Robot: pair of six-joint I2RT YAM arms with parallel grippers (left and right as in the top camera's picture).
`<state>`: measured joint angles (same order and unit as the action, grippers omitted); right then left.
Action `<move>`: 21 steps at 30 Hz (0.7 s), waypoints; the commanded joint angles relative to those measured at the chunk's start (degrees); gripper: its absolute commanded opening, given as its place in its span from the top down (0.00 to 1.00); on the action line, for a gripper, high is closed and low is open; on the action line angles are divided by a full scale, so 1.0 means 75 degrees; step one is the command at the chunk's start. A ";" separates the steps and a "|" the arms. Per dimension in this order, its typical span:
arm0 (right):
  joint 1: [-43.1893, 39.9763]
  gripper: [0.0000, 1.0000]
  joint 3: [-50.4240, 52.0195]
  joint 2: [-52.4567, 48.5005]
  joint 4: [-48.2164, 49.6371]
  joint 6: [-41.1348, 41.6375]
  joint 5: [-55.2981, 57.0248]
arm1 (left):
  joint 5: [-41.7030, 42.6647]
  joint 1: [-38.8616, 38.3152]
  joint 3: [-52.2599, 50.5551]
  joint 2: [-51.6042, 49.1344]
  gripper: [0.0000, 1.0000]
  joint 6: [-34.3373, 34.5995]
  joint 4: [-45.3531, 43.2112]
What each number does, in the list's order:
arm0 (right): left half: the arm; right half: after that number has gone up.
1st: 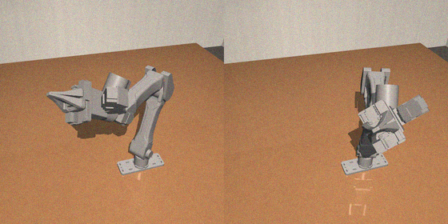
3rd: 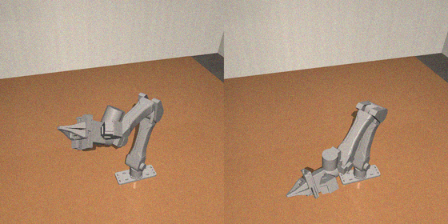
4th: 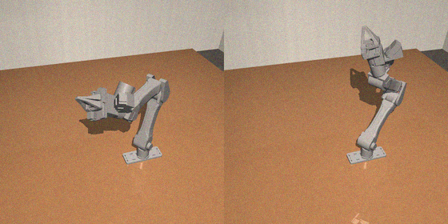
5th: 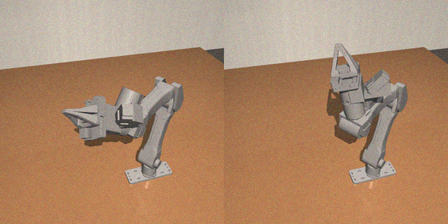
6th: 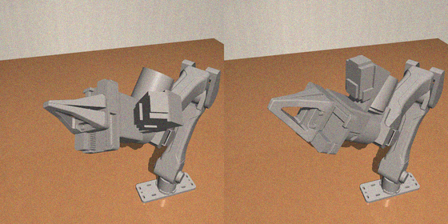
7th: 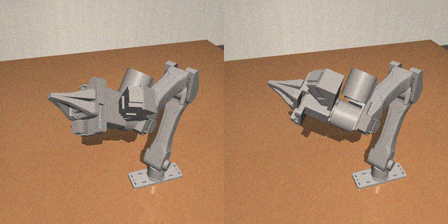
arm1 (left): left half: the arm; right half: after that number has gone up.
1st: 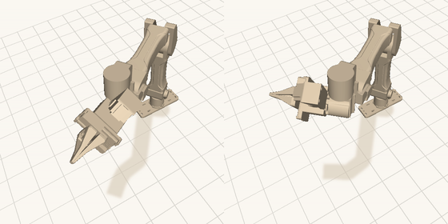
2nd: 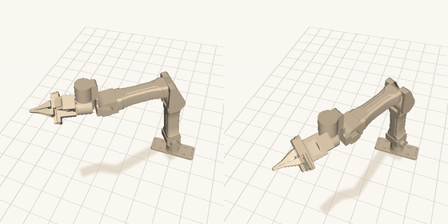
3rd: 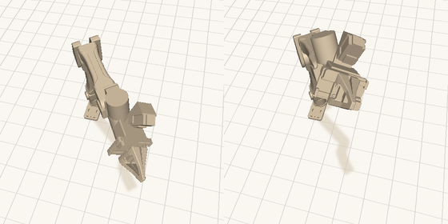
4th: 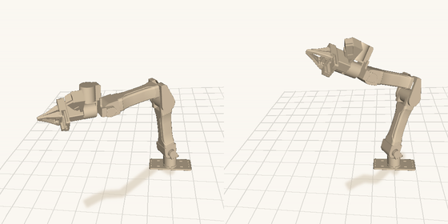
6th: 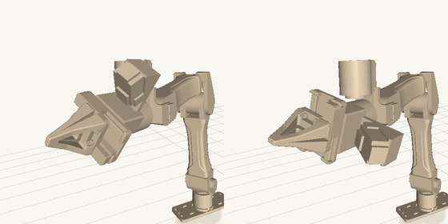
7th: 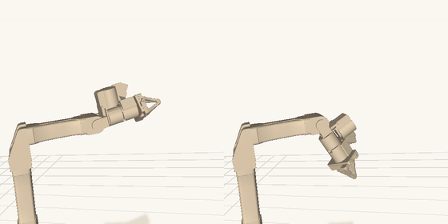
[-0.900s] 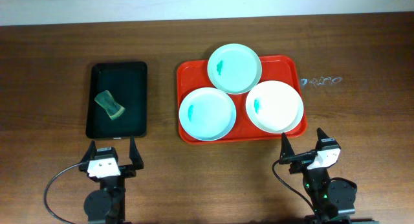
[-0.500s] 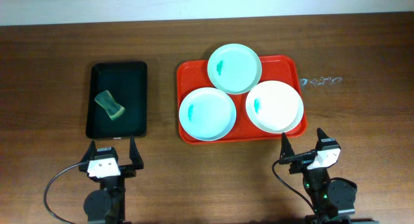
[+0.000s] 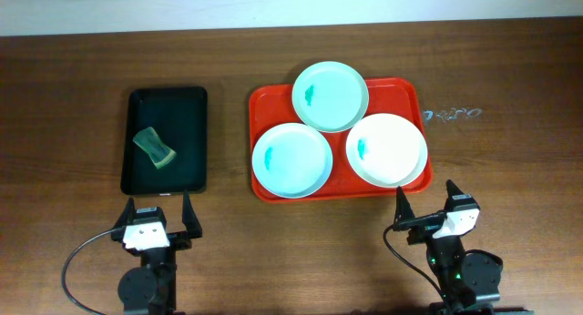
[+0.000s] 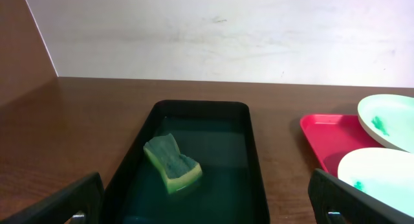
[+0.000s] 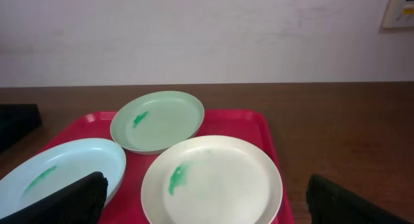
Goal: Clean dirty plates on tray and stack at the side
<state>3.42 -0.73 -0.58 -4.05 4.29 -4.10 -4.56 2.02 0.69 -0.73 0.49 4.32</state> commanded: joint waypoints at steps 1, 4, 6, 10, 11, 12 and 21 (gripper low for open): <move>0.0044 0.01 0.0055 0.0020 -0.0012 0.0006 0.0041 | -0.0111 -0.0029 -0.0023 0.0009 0.01 0.0102 0.0006; 0.0044 0.02 0.0055 0.0020 -0.0012 0.0006 0.0041 | -0.0111 -0.0029 -0.0023 0.0009 0.01 0.0102 0.0006; 0.0044 0.01 0.0055 0.0020 -0.0012 0.0006 0.0041 | -0.0114 -0.0029 -0.0023 0.0009 0.01 0.0102 0.0003; 0.0044 0.01 0.0055 0.0020 -0.0012 0.0006 0.0041 | 0.5863 -0.0038 -0.0020 0.0009 0.01 0.3287 -0.0262; 0.0044 0.01 0.0055 0.0020 -0.0012 0.0006 0.0041 | 0.6627 -0.0038 -0.0020 0.0009 0.01 0.3716 -0.0860; 0.0044 0.01 0.0055 0.0020 -0.0012 0.0006 0.0038 | 0.6802 -0.0038 -0.0020 0.0009 0.01 0.3841 -0.1428; 0.0044 0.01 0.0055 0.0020 -0.0012 0.0006 0.0041 | 0.3975 -0.0035 0.2771 -0.0775 0.01 0.1099 -0.2486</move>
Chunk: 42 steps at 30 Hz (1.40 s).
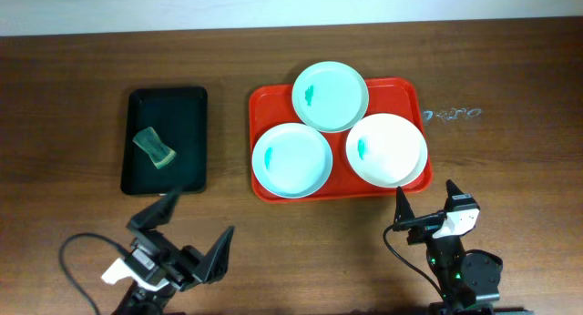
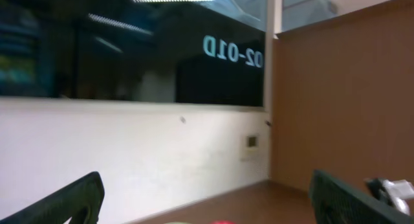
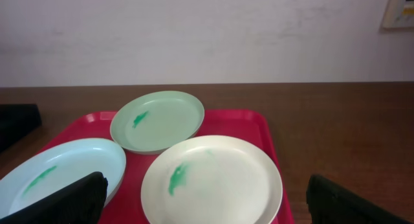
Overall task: Clean dirty plates on tray and stack at the side
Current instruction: 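Grasp the green sponge in the black water tray with the left gripper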
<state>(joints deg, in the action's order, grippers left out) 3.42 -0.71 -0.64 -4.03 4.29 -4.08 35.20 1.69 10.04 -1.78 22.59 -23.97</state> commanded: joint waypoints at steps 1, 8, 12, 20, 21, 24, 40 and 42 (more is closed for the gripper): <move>0.0044 0.02 0.0052 0.0029 -0.0015 0.0006 0.0038 | -0.1970 0.0009 0.2145 -0.1142 0.01 -0.2095 0.2057; 0.0044 0.01 0.0052 0.0029 -0.0015 0.0006 0.0038 | -0.3602 0.0117 0.7635 -0.7930 0.02 -0.1215 0.8513; 0.0044 0.01 0.0052 0.0029 -0.0015 0.0006 0.0038 | -0.4264 0.0312 0.9626 -1.0421 0.02 -0.1075 0.9331; 0.0044 0.01 0.0052 0.0029 -0.0015 0.0006 0.0038 | -0.5639 0.0968 0.9670 -1.3394 0.07 0.1096 0.9291; 0.0044 0.02 0.0052 0.0029 -0.0015 0.0006 0.0038 | -0.5639 0.0962 0.9667 -1.3717 0.26 0.1096 0.9296; 0.0044 0.02 0.0052 0.0029 -0.0015 0.0006 0.0038 | -0.5677 0.0970 0.9667 -1.4679 0.25 0.1099 0.8979; 0.0044 0.01 0.0052 0.0029 -0.0015 0.0006 0.0038 | -0.6304 0.1000 0.9670 -1.6055 0.84 0.1093 0.7880; 0.0044 0.01 0.0052 0.0029 -0.0015 0.0006 0.0038 | -0.6298 0.1000 0.9672 -1.6052 1.00 0.1090 0.7892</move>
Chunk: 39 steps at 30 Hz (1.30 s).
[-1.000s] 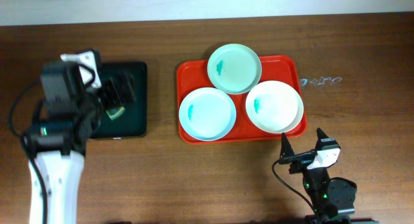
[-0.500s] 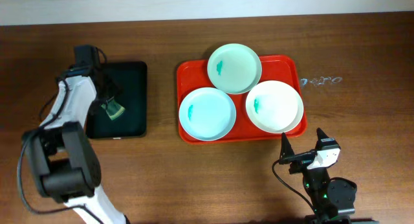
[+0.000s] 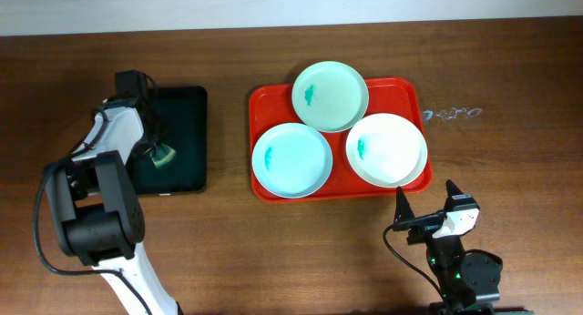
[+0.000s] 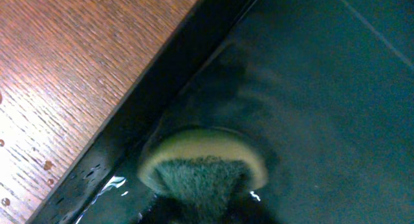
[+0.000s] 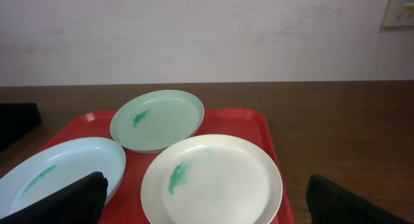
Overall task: Clean dirty plates on tray and stack at the side
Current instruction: 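Grasp the green sponge in the black water tray with the left gripper, then move the sponge with the left gripper onto the light blue plate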
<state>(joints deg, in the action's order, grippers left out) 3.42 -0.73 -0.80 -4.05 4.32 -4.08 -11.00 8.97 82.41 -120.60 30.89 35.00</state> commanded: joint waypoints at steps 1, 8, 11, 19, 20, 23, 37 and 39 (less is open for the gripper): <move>0.0044 0.01 0.0055 0.0052 -0.0012 0.0003 0.0038 | -0.0131 0.0026 0.0023 -0.0210 0.94 -0.0017 0.0070; 0.0044 0.01 0.0055 0.0050 -0.0012 0.0003 0.0038 | 0.1644 0.0026 0.0023 -0.0210 0.13 -0.0449 0.1478; 0.0044 0.01 0.0055 0.0050 -0.0012 0.0003 0.0038 | 0.1687 0.0029 0.0023 -0.0210 0.87 -0.0446 0.1425; 0.0044 0.01 0.0055 0.0050 -0.0012 0.0003 0.0038 | 0.0396 0.0029 0.0023 -0.0210 0.01 -0.0449 0.0475; 0.0044 0.02 0.0055 0.0050 -0.0012 0.0003 0.0038 | 0.0341 0.0026 0.0023 -0.0210 0.01 -0.0449 0.0420; 0.0044 0.01 0.0055 0.0052 -0.0012 0.0003 0.0038 | 0.0341 0.0029 0.0023 -0.0210 0.27 -0.0449 0.0268; 0.0044 0.01 0.0055 0.0050 -0.0012 0.0003 0.0038 | 0.1381 -0.0015 0.1996 0.2503 1.00 -0.0446 0.2608; 0.0044 0.02 0.0055 0.0050 -0.0012 0.0003 0.0038 | 0.1154 -0.0189 0.1373 0.2145 1.00 -0.0452 0.2396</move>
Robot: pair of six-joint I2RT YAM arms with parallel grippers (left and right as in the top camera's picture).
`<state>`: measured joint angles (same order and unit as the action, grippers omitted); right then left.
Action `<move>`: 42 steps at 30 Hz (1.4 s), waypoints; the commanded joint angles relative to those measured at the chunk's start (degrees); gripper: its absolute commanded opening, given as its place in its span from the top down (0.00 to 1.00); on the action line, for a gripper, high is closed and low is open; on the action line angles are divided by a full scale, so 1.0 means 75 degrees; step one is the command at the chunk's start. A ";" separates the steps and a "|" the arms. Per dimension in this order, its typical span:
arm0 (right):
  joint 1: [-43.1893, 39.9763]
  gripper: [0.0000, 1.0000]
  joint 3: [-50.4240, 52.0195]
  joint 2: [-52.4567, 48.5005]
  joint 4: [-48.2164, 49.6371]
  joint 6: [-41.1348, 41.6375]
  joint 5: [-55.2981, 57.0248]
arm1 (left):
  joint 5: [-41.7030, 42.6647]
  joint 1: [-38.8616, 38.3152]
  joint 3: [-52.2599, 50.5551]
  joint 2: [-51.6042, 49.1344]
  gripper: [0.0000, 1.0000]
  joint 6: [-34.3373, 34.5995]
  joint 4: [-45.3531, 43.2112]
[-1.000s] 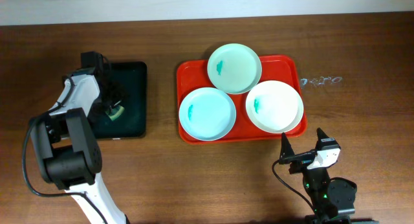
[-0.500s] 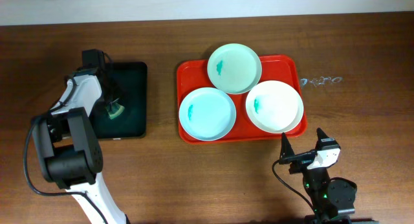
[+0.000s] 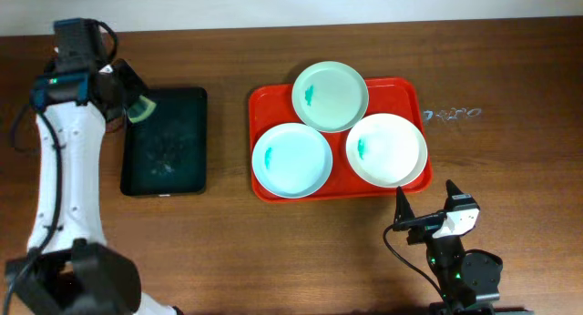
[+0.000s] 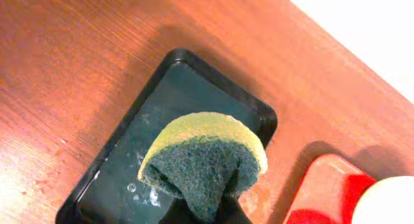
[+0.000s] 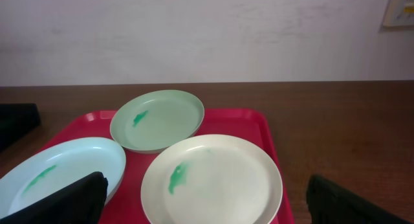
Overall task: Clean dirty plates on tray and stack at the side
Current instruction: 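Move the sponge with the left gripper onto the light blue plate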
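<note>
Three plates lie on the red tray (image 3: 262, 186), each with a green smear: a green one (image 3: 330, 96) at the back, a light blue one (image 3: 291, 160) front left, a white one (image 3: 387, 149) front right. My left gripper (image 3: 127, 106) is shut on the yellow-and-green sponge (image 4: 204, 162), held above the far left corner of the black basin (image 3: 164, 144); the sponge hides its fingers. At the table's near edge my right gripper (image 5: 207, 204) is open, facing the white plate (image 5: 212, 179).
The black basin (image 4: 162, 136) holds water with ripples and droplets. A small glittery mark (image 3: 453, 114) lies on the wood right of the tray. A white wall stands behind the table's far edge.
My left gripper was down in the basin on the sponge; now it holds the sponge raised over the basin's far left corner. The right arm and the plates have not moved.
Both grippers were open at the near edge, with the sponge lying in the basin. Then my left arm was off its rest and tilted upward. Then it was down on the sponge in the water. Now the sponge hangs in it above the basin.
</note>
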<state>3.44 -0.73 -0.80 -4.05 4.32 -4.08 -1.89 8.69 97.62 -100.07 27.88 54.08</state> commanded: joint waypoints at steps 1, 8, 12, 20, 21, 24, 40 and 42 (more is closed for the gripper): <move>0.0041 0.02 0.0055 0.0050 -0.0012 0.0003 0.0038 | -0.0297 -0.0233 -0.1137 -0.0868 1.00 -0.0055 -0.0481; 0.0041 0.02 0.0055 0.0050 -0.0012 0.0003 0.0038 | 0.0586 -0.0367 -0.0956 -0.0697 1.00 -0.1189 0.0157; 0.0041 0.01 0.0055 0.0050 -0.0012 0.0003 0.0038 | 0.1766 -0.1346 -0.0935 0.0504 1.00 -0.1192 0.0705; 0.0041 0.01 0.0055 0.0050 -0.0012 0.0003 0.0038 | 0.0839 -0.5059 -0.3334 -0.0335 1.00 0.0146 -0.2378; 0.0041 0.01 0.0055 0.0050 -0.0012 0.0003 0.0038 | 0.0469 -0.5371 -0.3378 -0.0574 1.00 0.0198 -0.2862; 0.0041 0.01 0.0055 0.0050 -0.0012 0.0003 0.0038 | -0.0259 -0.5849 -0.3378 -0.1046 1.00 0.0195 -0.3704; 0.0041 0.01 0.0055 0.0050 -0.0012 0.0003 0.0038 | -0.1521 -0.3351 -0.2145 0.2247 0.01 0.0105 0.0388; 0.0041 0.01 0.0055 0.0052 0.0694 0.1387 -0.1349 | -0.1521 -0.2754 -0.2305 0.2215 0.01 0.0105 0.1061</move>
<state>3.44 -0.73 -0.86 -4.01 4.36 -4.08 -13.41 -16.12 82.06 -82.54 28.56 58.63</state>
